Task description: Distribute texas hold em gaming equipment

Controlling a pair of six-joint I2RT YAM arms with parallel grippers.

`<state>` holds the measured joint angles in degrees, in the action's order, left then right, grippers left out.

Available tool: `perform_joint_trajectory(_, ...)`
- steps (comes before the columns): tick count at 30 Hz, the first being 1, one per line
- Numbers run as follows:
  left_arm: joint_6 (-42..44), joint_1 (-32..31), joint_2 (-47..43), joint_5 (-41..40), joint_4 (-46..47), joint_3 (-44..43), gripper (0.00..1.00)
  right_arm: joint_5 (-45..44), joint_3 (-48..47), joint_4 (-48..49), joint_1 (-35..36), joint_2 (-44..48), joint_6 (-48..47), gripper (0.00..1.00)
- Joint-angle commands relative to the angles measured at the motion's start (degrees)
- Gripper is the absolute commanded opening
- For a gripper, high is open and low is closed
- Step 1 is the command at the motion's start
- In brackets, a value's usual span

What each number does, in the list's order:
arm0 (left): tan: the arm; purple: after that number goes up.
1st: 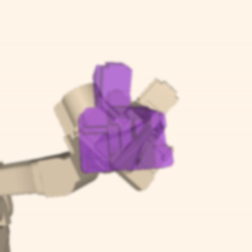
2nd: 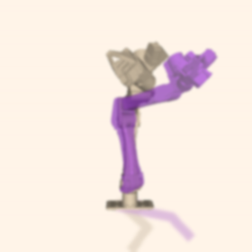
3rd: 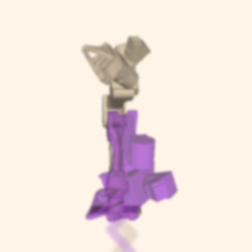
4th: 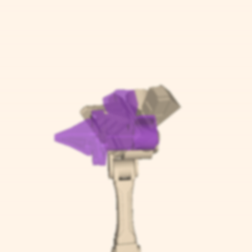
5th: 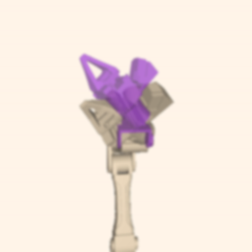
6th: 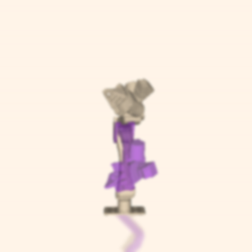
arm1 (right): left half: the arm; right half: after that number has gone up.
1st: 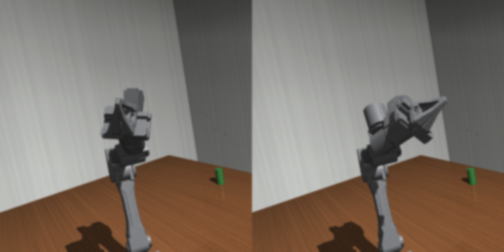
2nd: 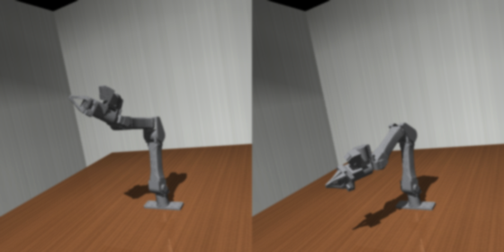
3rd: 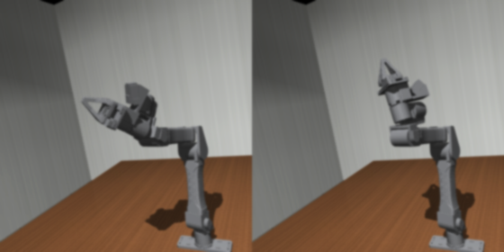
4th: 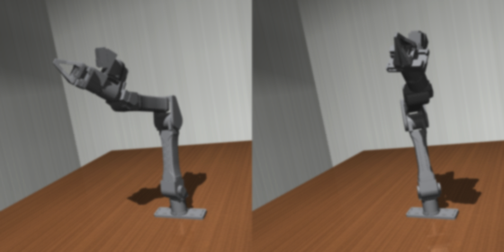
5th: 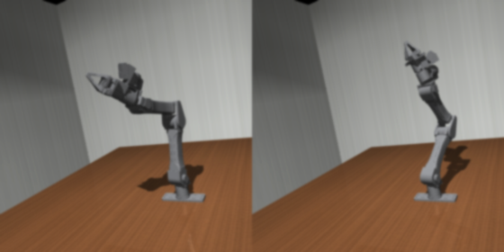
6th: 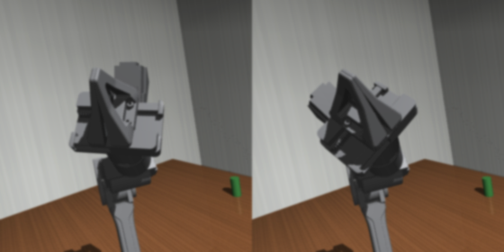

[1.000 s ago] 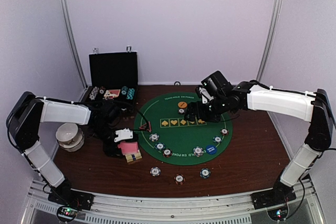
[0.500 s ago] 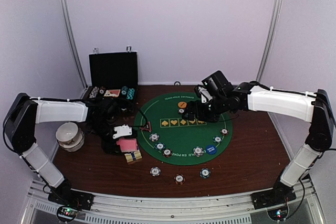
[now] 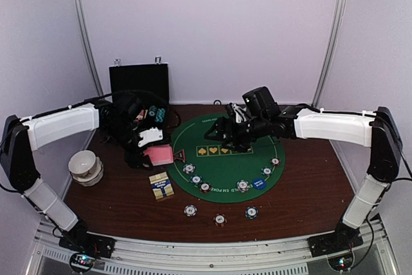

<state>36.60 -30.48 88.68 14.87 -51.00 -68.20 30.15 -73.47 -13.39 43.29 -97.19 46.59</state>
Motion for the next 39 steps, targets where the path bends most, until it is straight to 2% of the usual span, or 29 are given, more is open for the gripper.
perform_joint_trajectory(1,-2.43,-0.28,-0.21,4.18,-3.62,-6.53,0.0,6.58,-1.13,8.71,1.03,-2.83,4.92,0.91)
perform_joint_trajectory(13,-3.75,-0.37,3.42,5.96,-6.15,-13.56,0.0,14.18,-8.09,17.52,4.64,-11.3,9.3,0.91)
perform_joint_trajectory(23,-4.34,-0.97,4.37,6.09,-6.6,-15.29,0.0,17.09,-12.09,21.76,5.58,-17.0,12.38,0.86)
perform_joint_trajectory(33,-3.96,-1.51,6.28,5.84,-6.58,-17.06,0.0,21.37,-14.94,31.17,5.67,-22.86,19.55,0.69)
perform_joint_trajectory(39,-3.91,-1.66,8.6,5.46,-6.61,-18.58,0.0,23.13,-16.48,36.23,5.75,-25.46,23.61,0.54)
